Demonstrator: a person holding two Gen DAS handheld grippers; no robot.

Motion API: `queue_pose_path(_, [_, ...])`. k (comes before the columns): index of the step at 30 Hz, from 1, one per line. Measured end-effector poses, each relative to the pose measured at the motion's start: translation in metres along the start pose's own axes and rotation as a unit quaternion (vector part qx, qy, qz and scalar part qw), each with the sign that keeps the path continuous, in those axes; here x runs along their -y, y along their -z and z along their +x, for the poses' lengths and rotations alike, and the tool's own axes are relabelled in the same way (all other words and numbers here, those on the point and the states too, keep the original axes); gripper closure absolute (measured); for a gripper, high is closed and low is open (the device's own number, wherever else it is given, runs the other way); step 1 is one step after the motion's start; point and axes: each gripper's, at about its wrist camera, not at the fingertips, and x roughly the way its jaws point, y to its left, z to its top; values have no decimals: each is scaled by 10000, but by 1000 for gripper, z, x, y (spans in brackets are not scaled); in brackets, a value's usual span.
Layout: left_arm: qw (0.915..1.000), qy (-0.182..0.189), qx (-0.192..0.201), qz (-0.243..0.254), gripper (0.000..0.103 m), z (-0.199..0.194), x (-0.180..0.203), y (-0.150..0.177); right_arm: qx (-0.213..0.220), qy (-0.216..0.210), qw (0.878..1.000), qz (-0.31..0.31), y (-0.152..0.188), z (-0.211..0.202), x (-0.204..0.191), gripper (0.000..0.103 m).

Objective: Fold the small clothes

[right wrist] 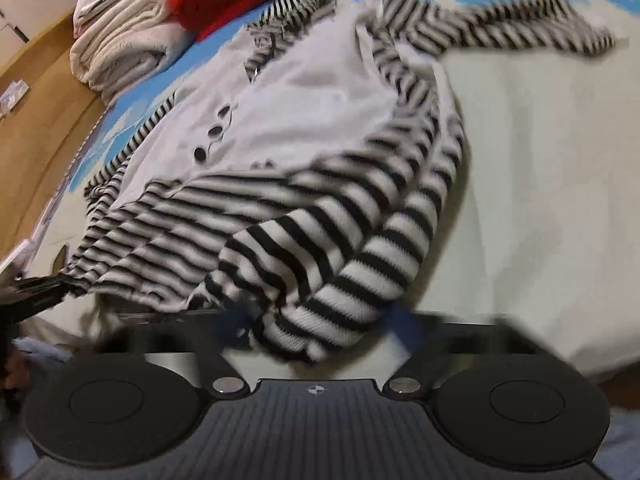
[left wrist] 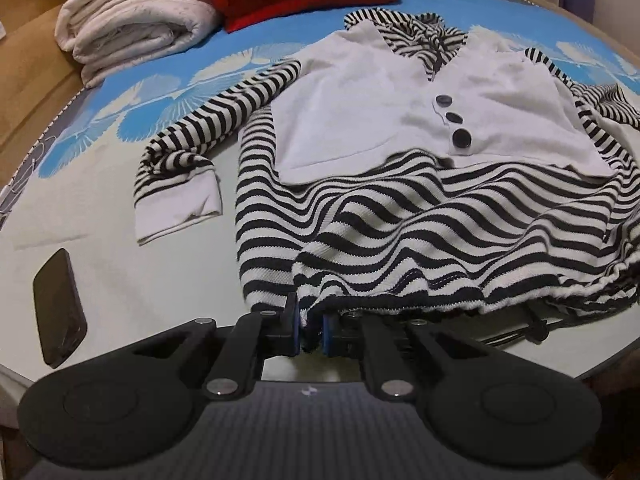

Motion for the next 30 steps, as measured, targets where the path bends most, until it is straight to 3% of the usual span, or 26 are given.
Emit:
queue_pose_path(1, [10000,52,64,-5,93,-9,-2,2,-11,245,9995,-219,-2,-2,-5,102])
queue_pose_path(4, [9991,310,223,182,91,-34,-1,11,195,558,9982,-63,-6,-41,6,102])
queue_pose_path(7, [9967,638,65,494,82,-36,12,25,515,915,9944,-130,4,-79,23,102])
queue_pose_path(9, [9959,608,-95,669,70,-25,22,34,201,1089,9938,-85,13,-72,37,102])
queue_pose_path(10, [9959,633,-138,632,59,-21,22,35,-59,1103,9939,5,17,-61,43,102])
queue_pose_path(12, [9938,1077,79,260,34,-29,10,31,-164,1301,9913,147,21,-46,48,100])
queue_pose_path(13, [9912,1284,322,56,16,-37,1,29,-156,1381,9902,162,20,-44,48,90])
queue_pose_path(14, [9878,1405,645,-165,7,-48,-10,28,-104,1432,9894,198,17,-44,47,73])
queue_pose_path(15, [9859,1403,861,-302,4,-55,-19,27,5,1466,9889,223,13,-48,46,61])
queue_pose_path(16, [9859,1316,951,-393,0,-58,-26,24,170,1558,9874,209,9,-55,45,43])
queue_pose_path(17, [9868,1172,996,-516,0,-57,-34,22,375,1678,9849,176,7,-63,44,35])
queue_pose_path(19, [9902,810,778,-833,0,-43,-50,14,867,1846,9790,26,-1,-76,39,34])
queue_pose_path(23, [9924,47,-109,-1228,3,9,-58,-3,1010,1329,9859,-119,-31,-73,25,34])
queue_pose_path(25, [9930,99,-390,-1109,3,33,-50,-8,877,1126,9894,-264,-46,-54,17,34])
queue_pose_path(28, [9942,484,-450,-853,3,43,-27,-11,544,1402,9873,-506,-64,-9,12,33])
queue_pose_path(29, [9952,609,-313,-695,3,39,-19,-13,425,1540,9854,-589,-67,6,14,42])
queue_pose_path(30, [9965,672,-120,-487,3,34,-11,-17,332,1710,9824,-678,-67,16,17,63])
